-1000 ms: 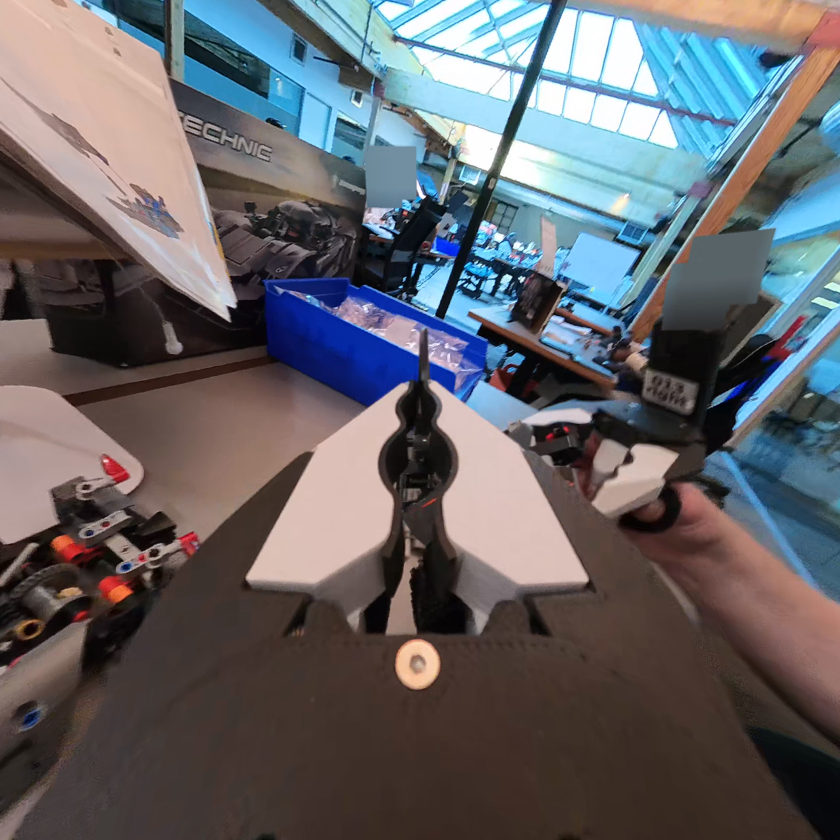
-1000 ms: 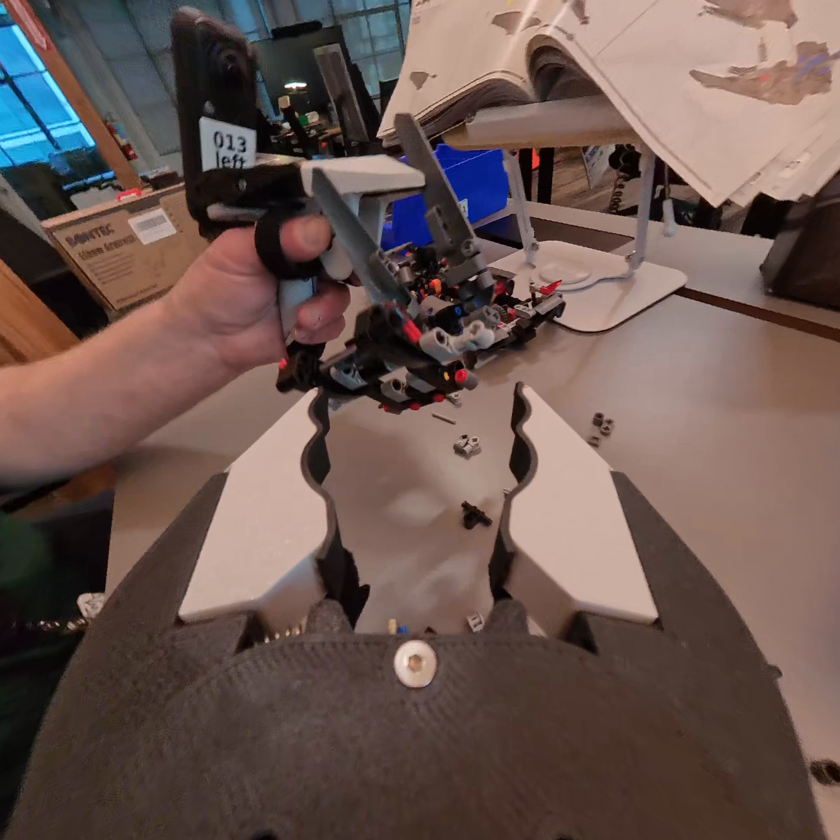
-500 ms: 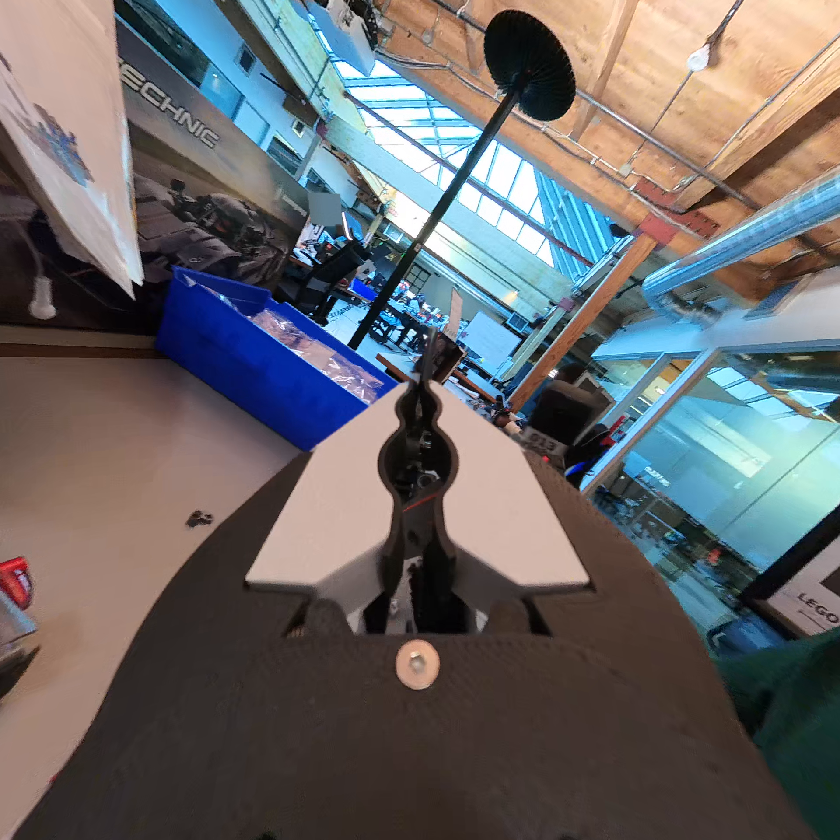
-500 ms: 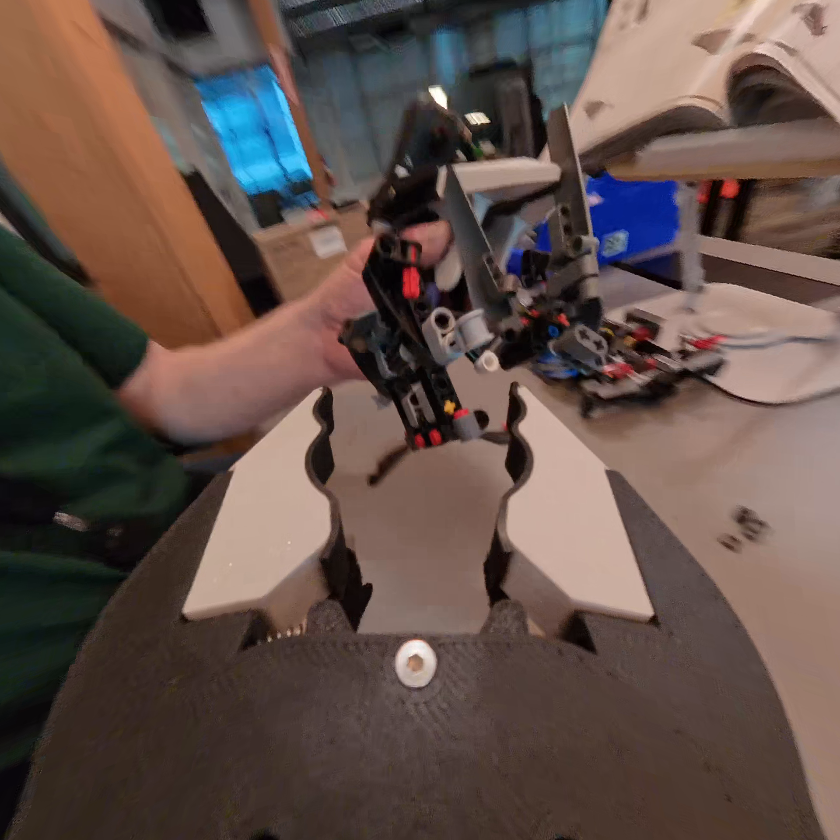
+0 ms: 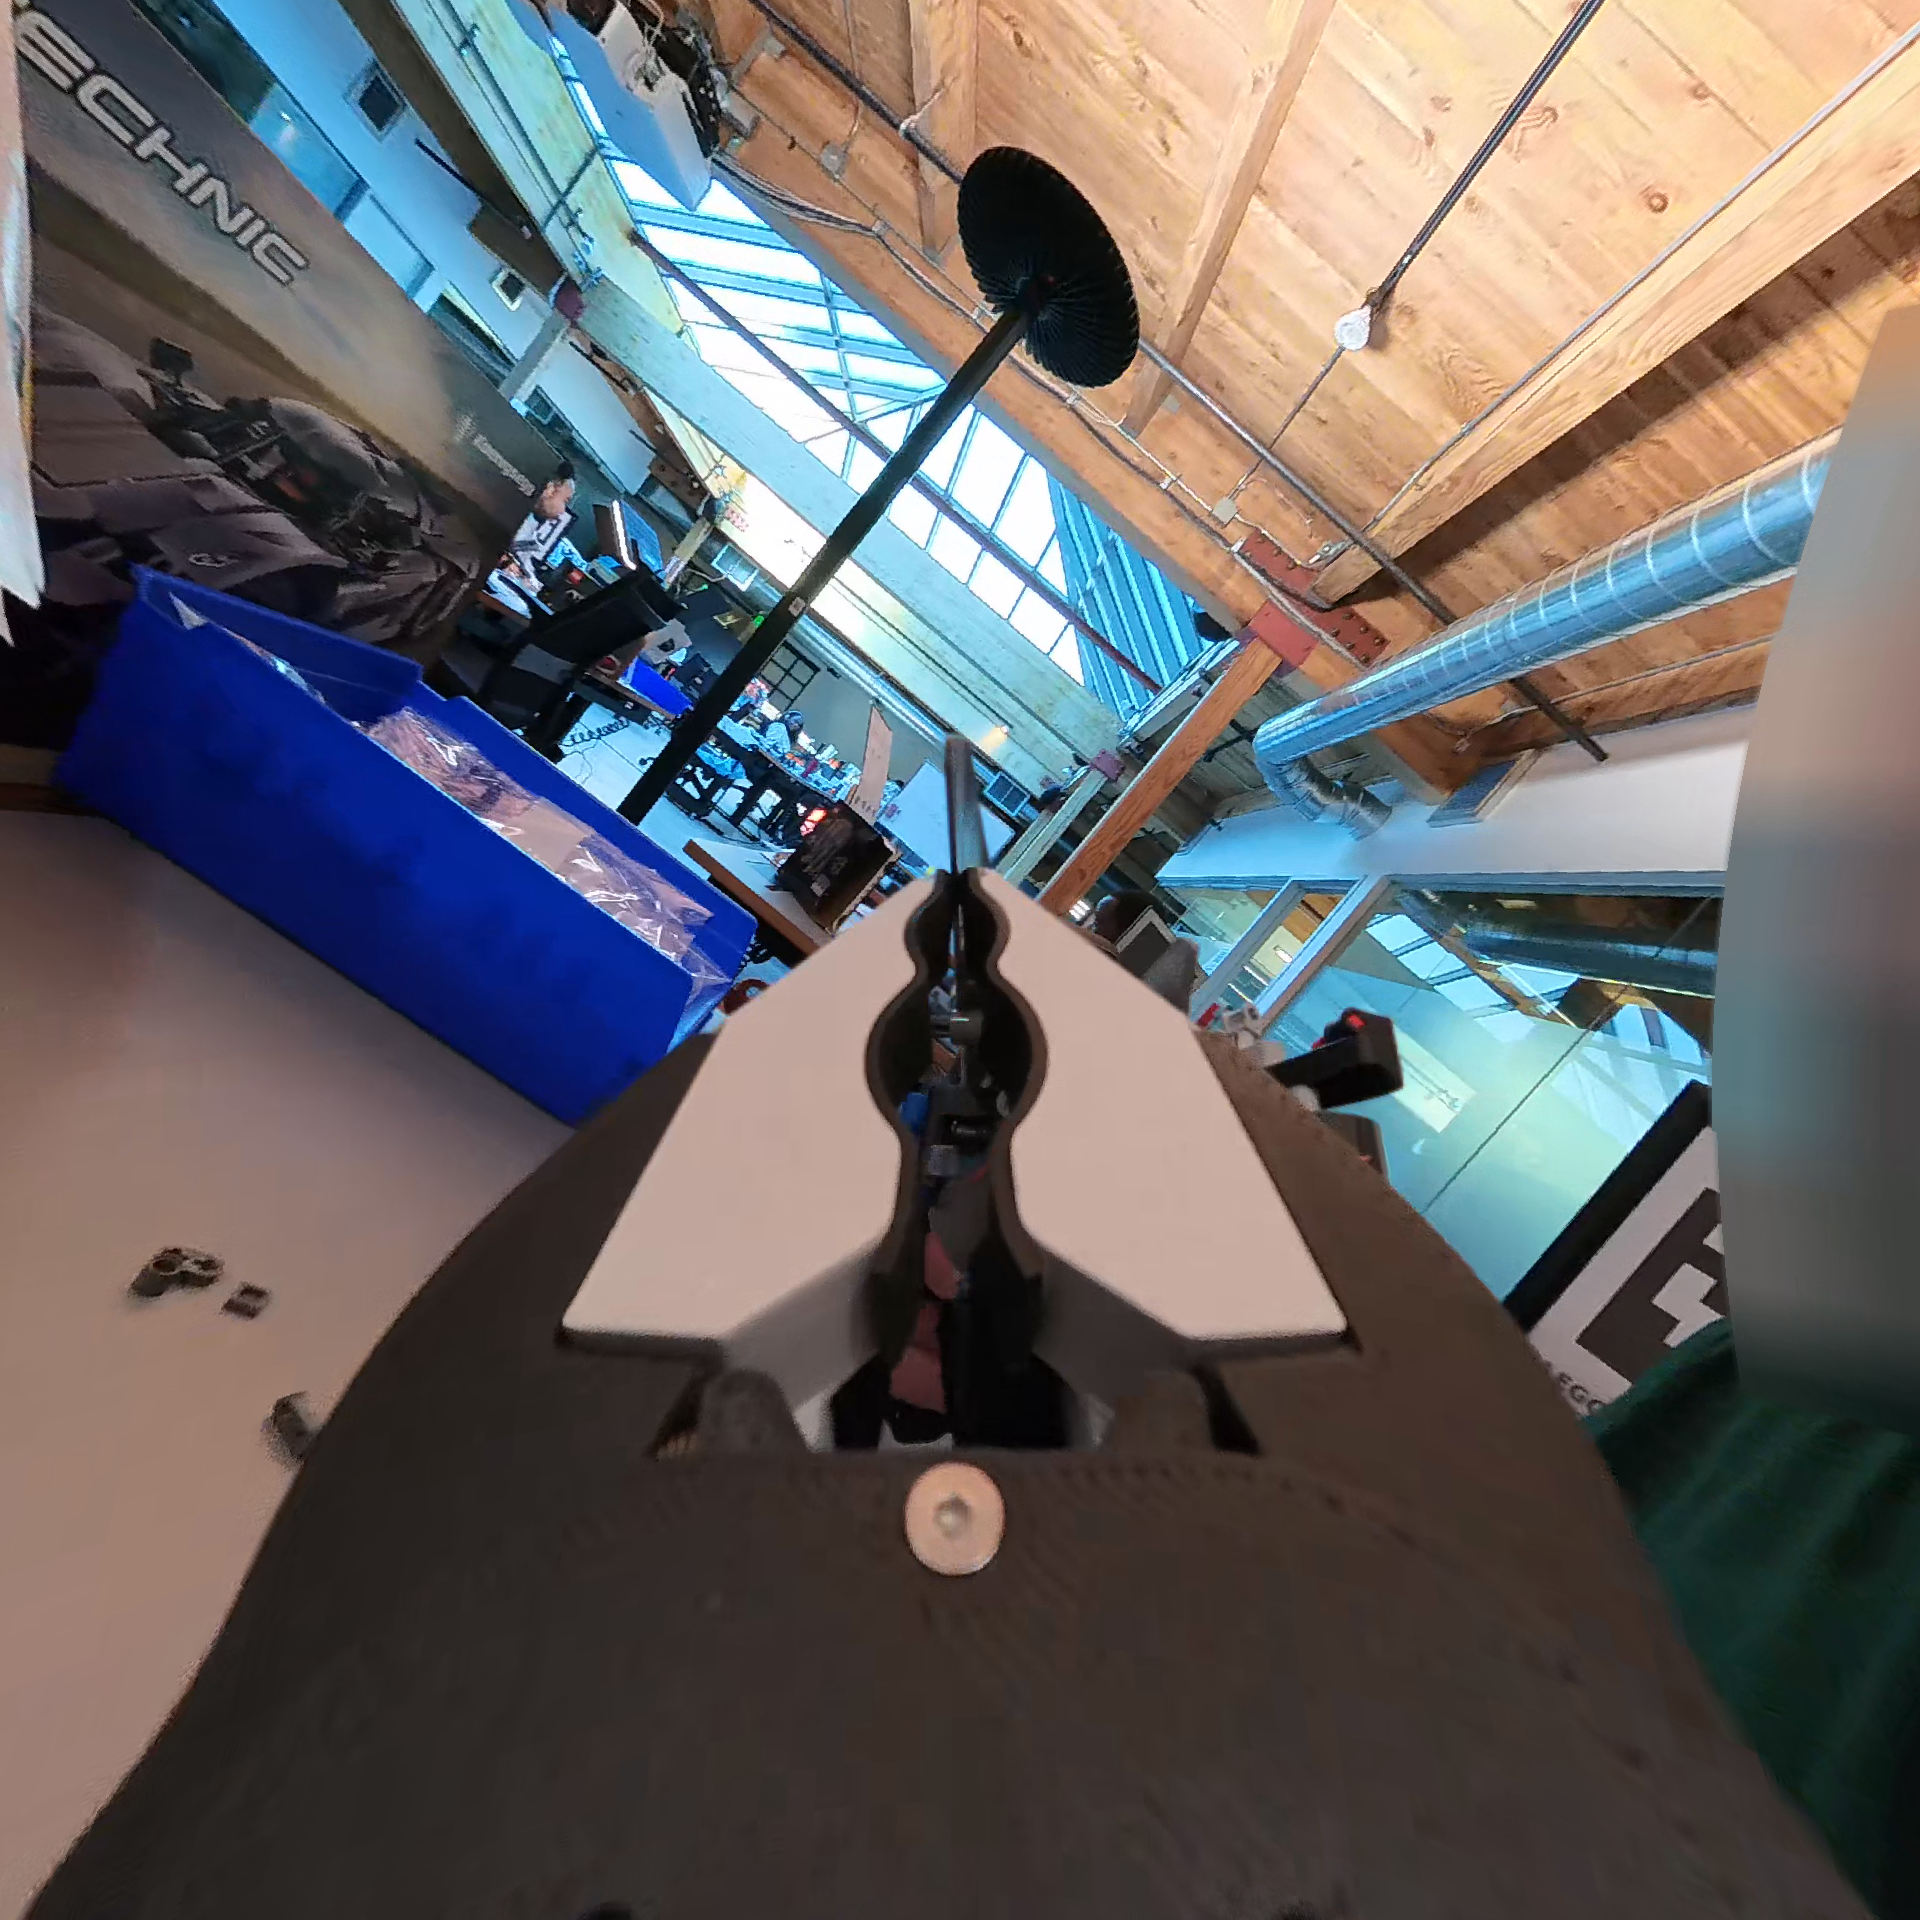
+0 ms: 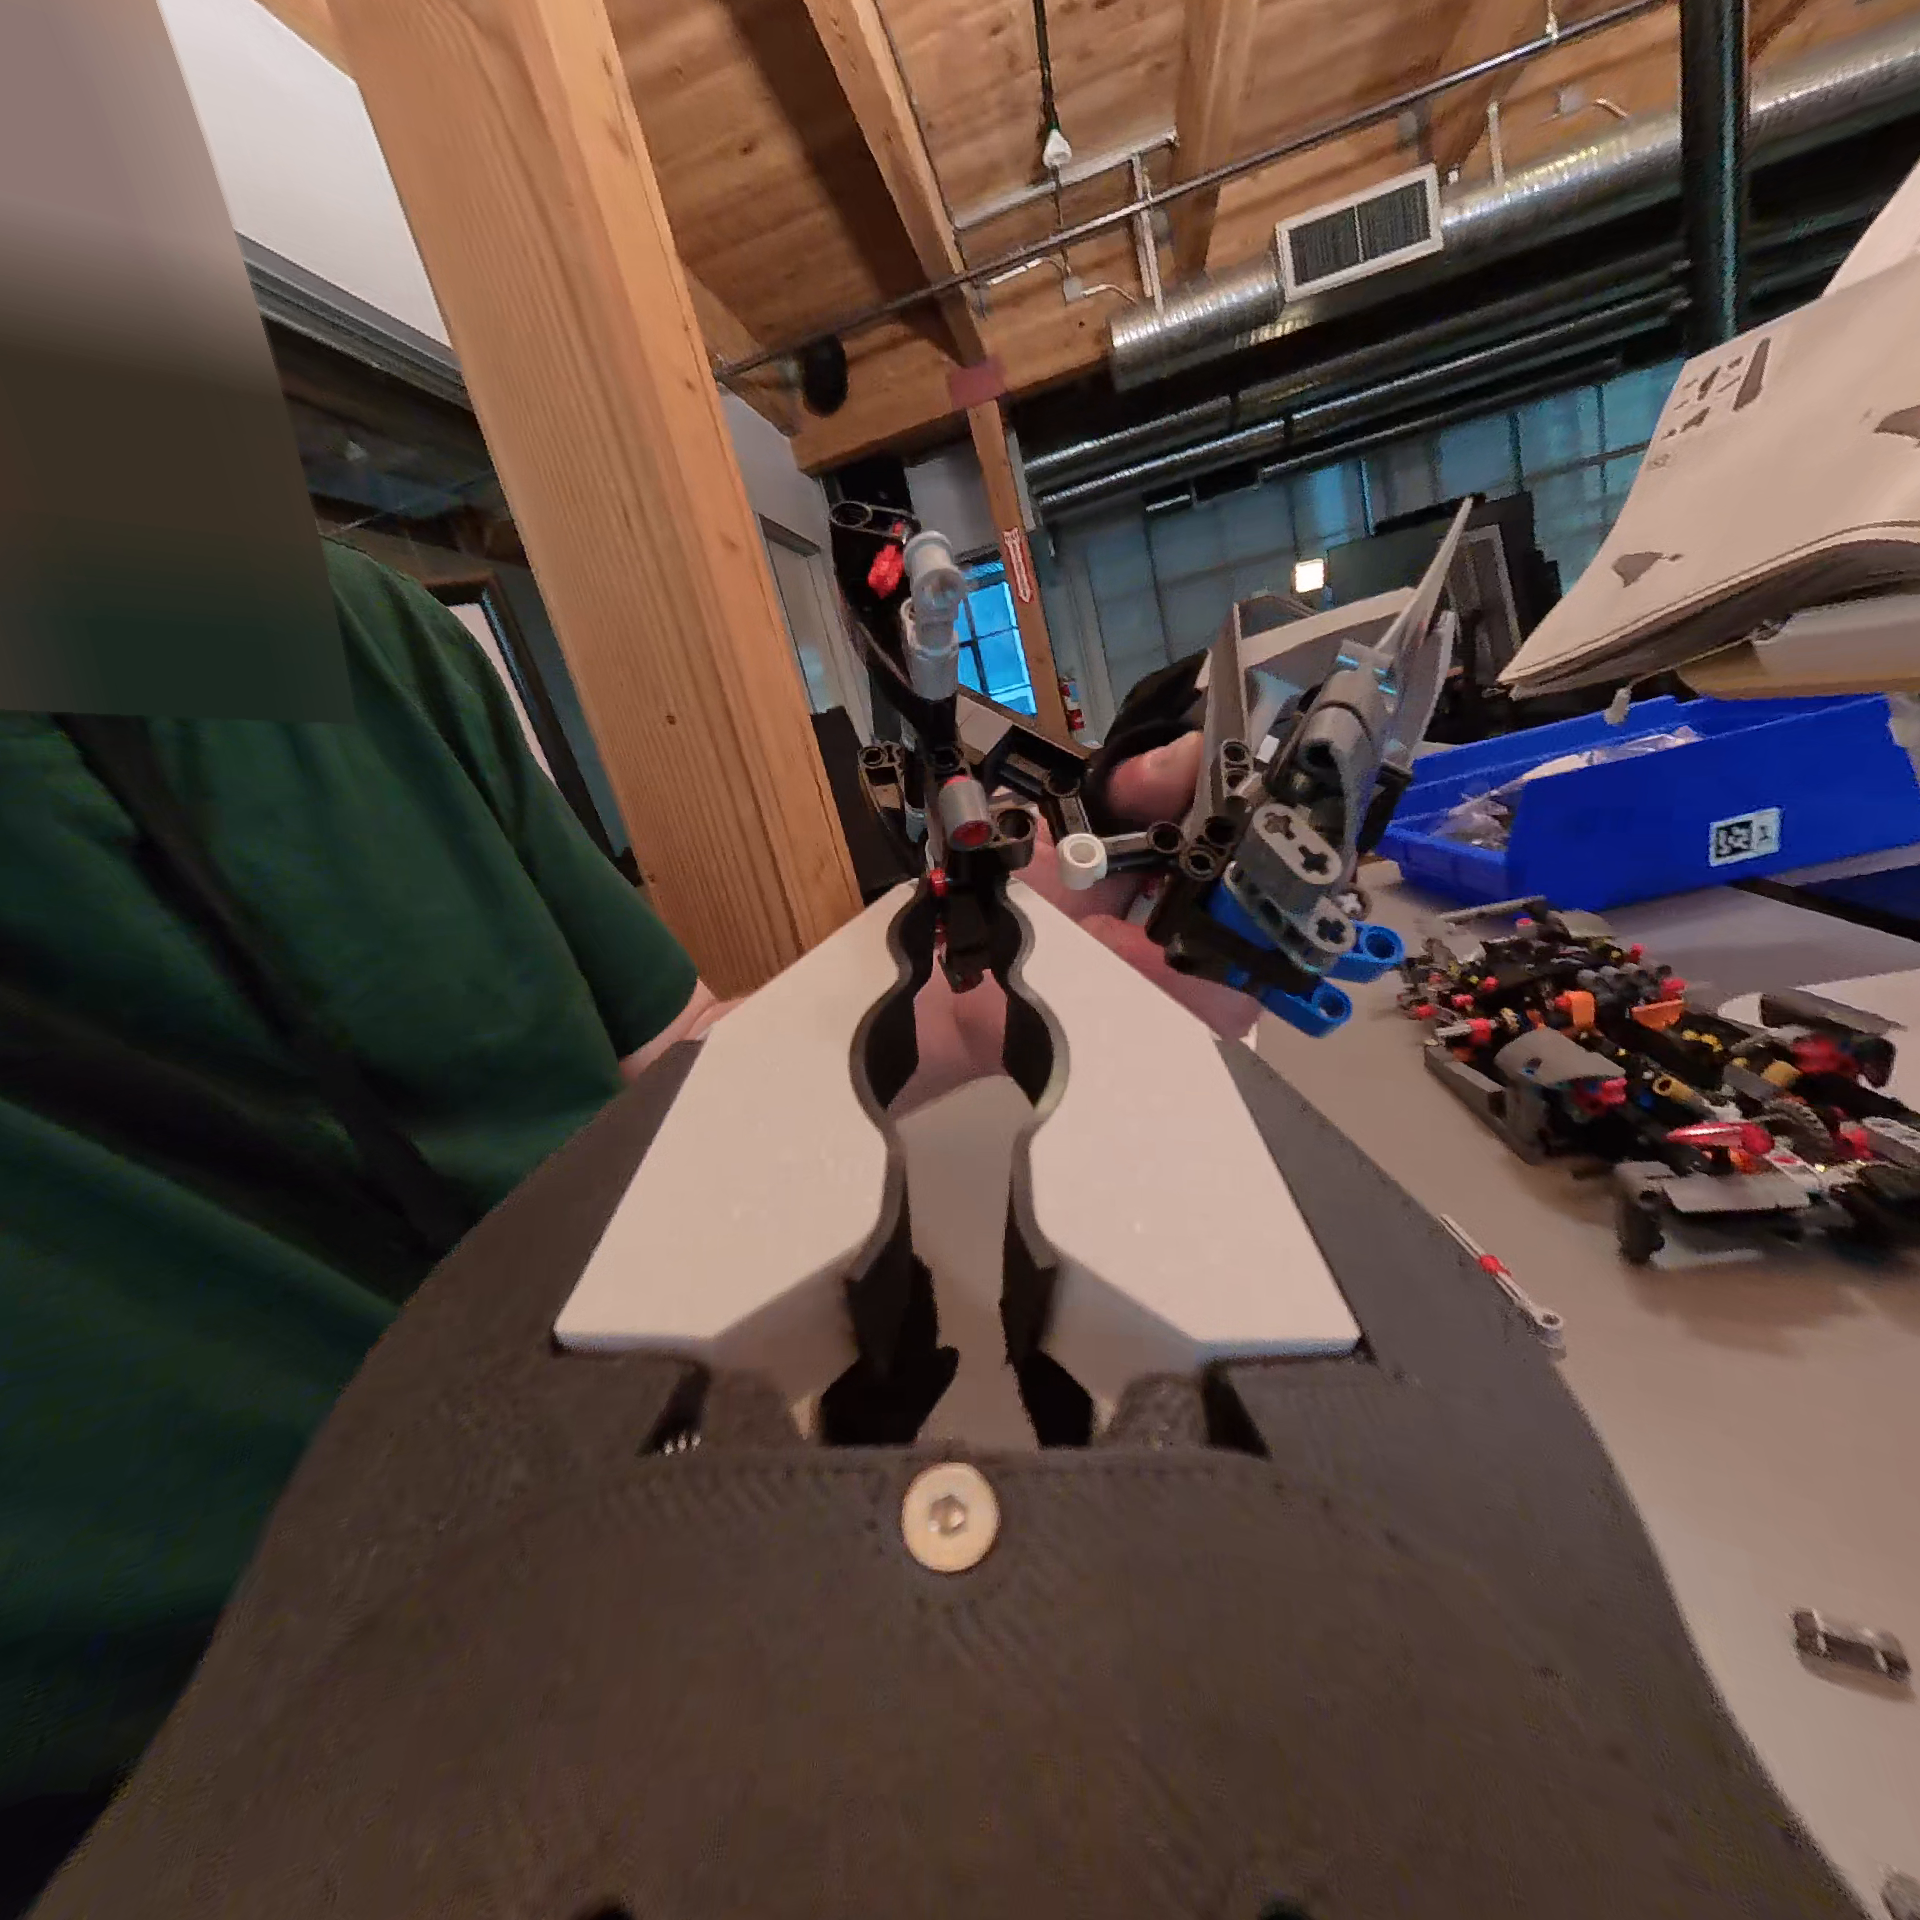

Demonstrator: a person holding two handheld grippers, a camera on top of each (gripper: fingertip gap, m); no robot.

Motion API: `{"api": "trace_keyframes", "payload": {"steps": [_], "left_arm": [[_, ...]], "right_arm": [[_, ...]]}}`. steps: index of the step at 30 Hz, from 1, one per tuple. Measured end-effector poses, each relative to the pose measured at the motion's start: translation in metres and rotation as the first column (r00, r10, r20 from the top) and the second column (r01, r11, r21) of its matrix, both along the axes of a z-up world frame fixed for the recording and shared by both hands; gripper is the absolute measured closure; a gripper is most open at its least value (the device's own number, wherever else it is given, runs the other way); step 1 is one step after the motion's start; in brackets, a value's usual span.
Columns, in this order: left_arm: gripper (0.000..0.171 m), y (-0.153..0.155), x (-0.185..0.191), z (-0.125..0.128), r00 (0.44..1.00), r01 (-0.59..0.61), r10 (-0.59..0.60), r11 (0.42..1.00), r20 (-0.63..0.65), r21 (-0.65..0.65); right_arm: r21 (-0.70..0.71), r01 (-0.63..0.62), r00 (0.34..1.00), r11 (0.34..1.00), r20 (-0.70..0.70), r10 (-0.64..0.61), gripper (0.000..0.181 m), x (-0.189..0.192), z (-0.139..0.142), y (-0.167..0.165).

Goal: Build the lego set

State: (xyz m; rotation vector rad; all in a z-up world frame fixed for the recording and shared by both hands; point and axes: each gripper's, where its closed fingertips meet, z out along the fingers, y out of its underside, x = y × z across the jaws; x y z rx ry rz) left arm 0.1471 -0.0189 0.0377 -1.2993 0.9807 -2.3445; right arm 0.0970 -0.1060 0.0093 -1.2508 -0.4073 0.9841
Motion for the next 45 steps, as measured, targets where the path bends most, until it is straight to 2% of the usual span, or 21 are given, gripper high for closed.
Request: {"api": "trace_keyframes", "payload": {"steps": [5, 11, 14, 16, 19, 22, 24, 27, 33, 35, 38, 42, 44, 45], "left_arm": [[0.171, 0.001, -0.002, 0.002, 1.0, -0.002, 0.002, 1.0, 0.018, -0.011], [0.171, 0.007, -0.008, 0.01, 0.998, -0.038, 0.037, 0.999, 0.056, 0.019], [0.171, 0.007, -0.01, 0.015, 0.997, -0.034, 0.031, 0.998, 0.068, 0.047], [0.171, 0.002, -0.01, 0.017, 0.998, -0.028, 0.022, 0.995, 0.065, 0.094], [0.171, -0.005, -0.008, 0.019, 0.998, -0.035, 0.027, 0.986, 0.052, 0.165], [0.171, -0.015, -0.004, 0.02, 0.999, -0.024, 0.015, 0.978, 0.042, 0.208], [0.171, -0.021, -0.001, 0.018, 1.0, -0.007, 0.0, 0.974, 0.028, 0.226], [0.171, -0.028, 0.001, 0.018, 1.0, 0.01, -0.016, 0.971, 0.021, 0.238], [0.169, -0.024, 0.006, 0.021, 0.999, 0.004, -0.014, 0.968, 0.035, 0.25], [0.153, -0.021, 0.003, 0.024, 0.998, 0.011, -0.024, 0.969, 0.051, 0.246], [0.143, -0.017, -0.004, 0.029, 0.995, 0.006, -0.03, 0.969, 0.093, 0.246], [0.135, -0.014, -0.011, 0.021, 0.996, 0.023, -0.05, 0.95, 0.08, 0.312], [0.123, -0.015, -0.019, 0.021, 0.99, 0.056, -0.096, 0.939, 0.1, 0.339], [0.123, -0.016, -0.021, 0.021, 0.989, 0.064, -0.106, 0.935, 0.101, 0.349]], "right_arm": [[-0.032, 0.002, 1.0, 0.999, 0.009, -0.002, 0.169, 0.003, -0.005, 0.004], [-0.113, 0.124, 0.992, 0.986, 0.013, -0.124, 0.132, 0.029, -0.02, 0.001], [-0.096, 0.246, 0.969, 0.965, 0.018, -0.245, 0.141, 0.062, -0.01, -0.006], [-0.102, 0.327, 0.944, 0.94, 0.087, -0.319, 0.143, 0.078, -0.003, -0.001], [-0.101, 0.351, 0.92, 0.931, 0.222, -0.322, 0.14, 0.073, 0.009, 0.016], [-0.123, 0.302, 0.912, 0.945, 0.326, -0.249, 0.137, 0.051, 0.007, 0.037], [-0.12, 0.298, 0.907, 0.947, 0.344, -0.242, 0.144, 0.046, 0.006, 0.048], [-0.121, 0.27, 0.909, 0.955, 0.36, -0.211, 0.164, 0.041, 0.003, 0.052], [-0.161, 0.241, 0.953, 0.957, 0.227, -0.201, 0.168, 0.046, 0.007, 0.053], [-0.17, 0.231, 0.963, 0.958, 0.184, -0.199, 0.168, 0.05, 0.009, 0.053], [-0.183, 0.218, 0.972, 0.959, 0.124, -0.197, 0.168, 0.057, 0.011, 0.053], [-0.205, 0.216, 0.976, 0.954, 0.084, -0.203, 0.168, 0.062, 0.011, 0.055], [-0.207, 0.218, 0.976, 0.954, 0.057, -0.211, 0.168, 0.065, 0.012, 0.056], [-0.208, 0.212, 0.977, 0.955, 0.042, -0.208, 0.168, 0.065, 0.012, 0.056]]}}
